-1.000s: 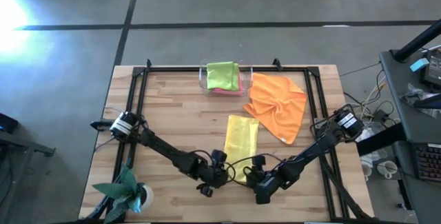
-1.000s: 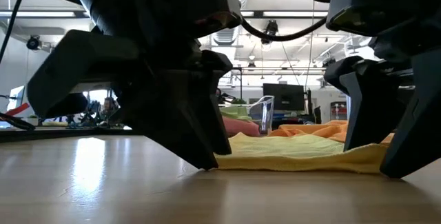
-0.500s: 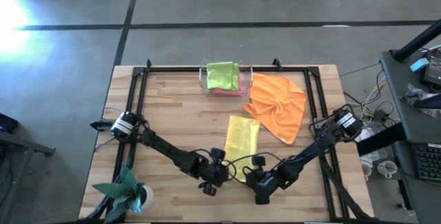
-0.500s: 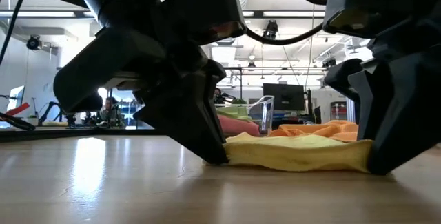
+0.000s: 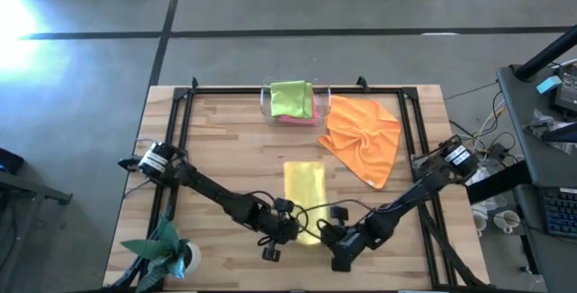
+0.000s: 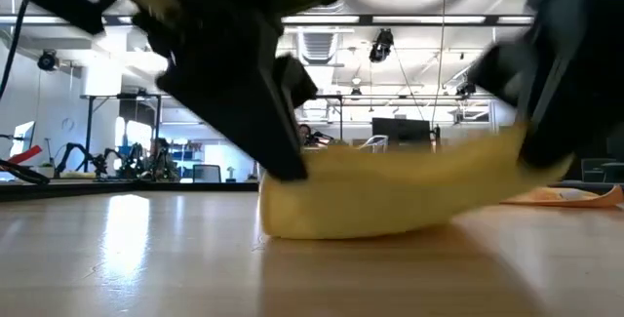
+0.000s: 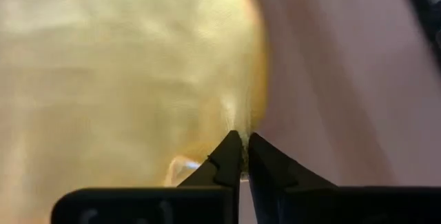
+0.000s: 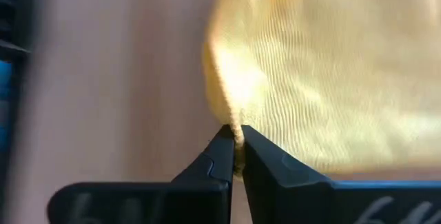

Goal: Fold microfiber towels
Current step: Fold the yellow microfiber towel

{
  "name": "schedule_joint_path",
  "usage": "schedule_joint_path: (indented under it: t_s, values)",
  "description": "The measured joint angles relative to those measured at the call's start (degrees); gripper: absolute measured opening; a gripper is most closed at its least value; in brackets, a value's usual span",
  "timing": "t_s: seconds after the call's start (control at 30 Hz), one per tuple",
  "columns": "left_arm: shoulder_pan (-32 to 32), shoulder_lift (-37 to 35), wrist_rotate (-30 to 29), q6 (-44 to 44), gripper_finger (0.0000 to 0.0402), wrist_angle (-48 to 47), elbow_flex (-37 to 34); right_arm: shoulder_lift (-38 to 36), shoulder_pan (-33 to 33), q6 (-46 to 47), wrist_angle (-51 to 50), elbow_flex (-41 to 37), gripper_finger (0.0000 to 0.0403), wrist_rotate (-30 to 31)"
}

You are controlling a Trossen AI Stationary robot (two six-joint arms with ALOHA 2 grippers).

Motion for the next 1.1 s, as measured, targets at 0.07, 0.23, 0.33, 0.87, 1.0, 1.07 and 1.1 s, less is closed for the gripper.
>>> schedule_joint_path:
  t_s: [0.07, 0.23, 0.33, 0.87, 1.0, 1.07, 1.1]
  values:
    - [0.0, -0.9, 0.8, 0.0, 0.0002, -0.2, 0.0, -0.4, 0.6, 0.2, -1.9, 2.0, 0.0012, -0.2]
    - [-0.4, -4.5, 3.2, -3.8, 0.0002, -5.0, 0.5, -0.3, 0.9, 3.0, -9.9, 7.8, 0.0012, -0.2]
    - [-0.8, -6.9, 5.0, -6.9, 0.0002, -6.7, 0.6, -0.5, 1.4, 5.0, -15.4, 12.1, 0.0012, 0.4]
    - [7.9, -9.5, -11.3, -7.5, 0.0002, -9.9, -1.8, -0.5, -8.8, 15.8, -34.5, 12.5, 0.0012, 12.7]
    - [11.3, -8.6, -11.3, -7.5, 0.0002, -9.9, -1.8, -0.5, -13.4, 15.2, -34.8, 11.3, 0.0012, 11.5]
    - [12.7, -8.2, -11.3, -7.5, 0.0002, -10.2, -1.9, -0.5, -15.1, 14.8, -34.5, 10.6, 0.0012, 10.9]
    - [13.3, -8.1, -11.3, -7.5, 0.0002, -10.1, -1.9, -0.5, -15.7, 14.7, -34.6, 10.3, 0.0012, 10.6]
